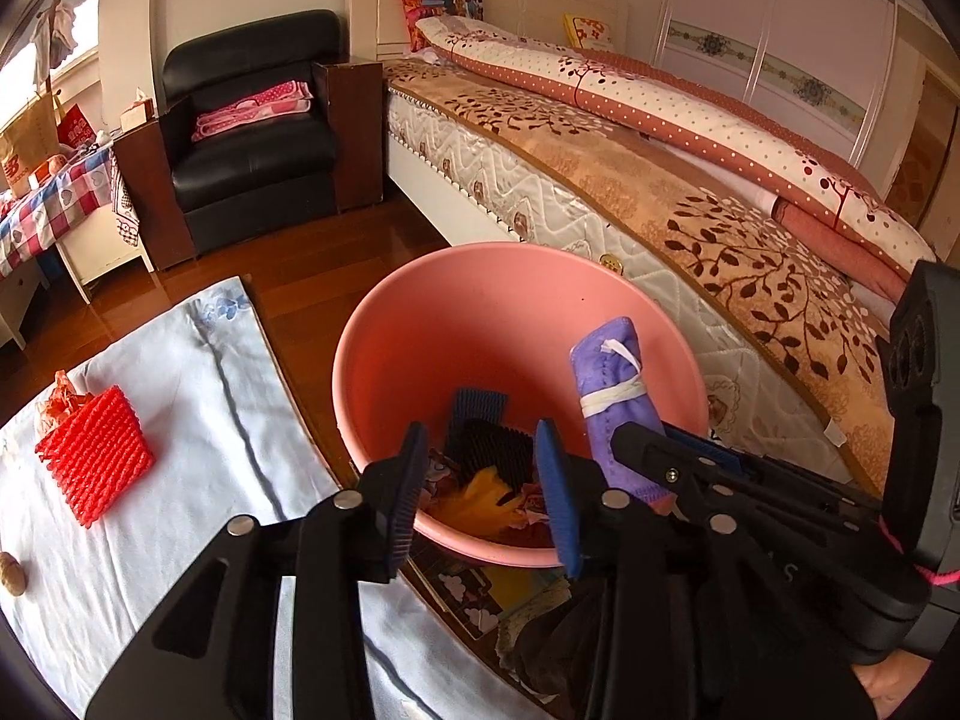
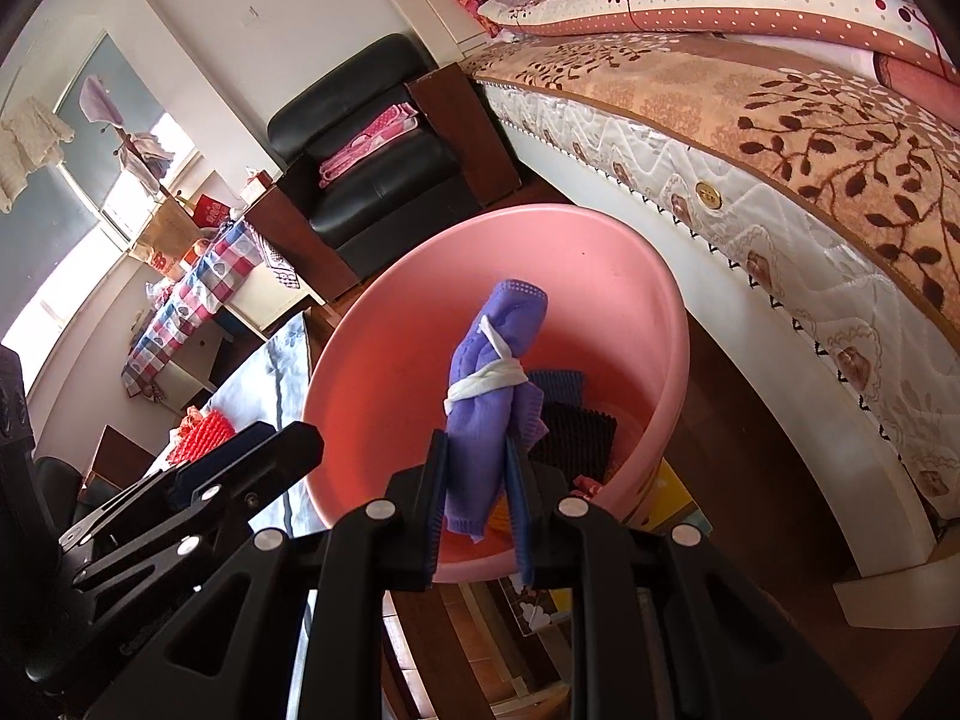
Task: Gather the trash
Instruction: 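Open the left tool over the pink bucket while the right tool opens, dropping both items, then move both open tools back over the red net and plastic bag on the table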
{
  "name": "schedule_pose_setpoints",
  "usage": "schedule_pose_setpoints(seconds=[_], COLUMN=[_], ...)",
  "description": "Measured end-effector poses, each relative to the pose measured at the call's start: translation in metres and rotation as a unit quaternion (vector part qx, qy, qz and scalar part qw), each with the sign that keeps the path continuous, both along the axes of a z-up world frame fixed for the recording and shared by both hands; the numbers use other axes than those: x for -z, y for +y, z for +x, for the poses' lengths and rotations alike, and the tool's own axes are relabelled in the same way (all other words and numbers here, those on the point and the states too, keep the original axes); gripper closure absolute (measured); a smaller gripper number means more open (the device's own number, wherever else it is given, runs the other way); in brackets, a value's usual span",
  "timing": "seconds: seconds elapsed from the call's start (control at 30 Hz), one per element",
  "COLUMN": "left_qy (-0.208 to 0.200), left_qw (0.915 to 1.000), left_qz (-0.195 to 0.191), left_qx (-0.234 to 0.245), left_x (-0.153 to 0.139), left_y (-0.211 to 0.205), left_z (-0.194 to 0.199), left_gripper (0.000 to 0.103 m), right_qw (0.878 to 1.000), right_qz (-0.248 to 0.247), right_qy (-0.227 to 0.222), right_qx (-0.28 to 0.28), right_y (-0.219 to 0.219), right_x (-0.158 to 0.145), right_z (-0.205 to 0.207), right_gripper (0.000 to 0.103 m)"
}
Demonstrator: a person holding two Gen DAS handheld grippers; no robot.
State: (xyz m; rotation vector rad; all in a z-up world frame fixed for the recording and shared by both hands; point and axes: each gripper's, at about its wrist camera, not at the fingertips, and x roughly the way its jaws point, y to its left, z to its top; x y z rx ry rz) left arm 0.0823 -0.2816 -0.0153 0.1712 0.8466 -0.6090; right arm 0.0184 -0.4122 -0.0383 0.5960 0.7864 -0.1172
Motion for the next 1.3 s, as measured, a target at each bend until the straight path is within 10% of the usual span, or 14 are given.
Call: schedule_pose_setpoints(seconds=[0.43, 1.3], left_qy=[-0.01, -0.021], left_qw=[0.9999, 0.9983], left_qz=[0.001, -0.006], left_qx=[0.001, -0.053], left_x=[-0.005, -0.015], left_y=[0.0, 0.049], left_z=[-0.007, -0.016], left_gripper=[0.065, 0.064], right_qw=[1.0, 0.999], right_qz=[-0.003, -0.037], right_qy=[-0.006, -0.013], right_qx=[0.02, -0.029], right_y=[-0.008, 0.042], right_x=[0.003, -0.018], right_z=[-0.002, -0.012], right_gripper=[0.068, 0.066])
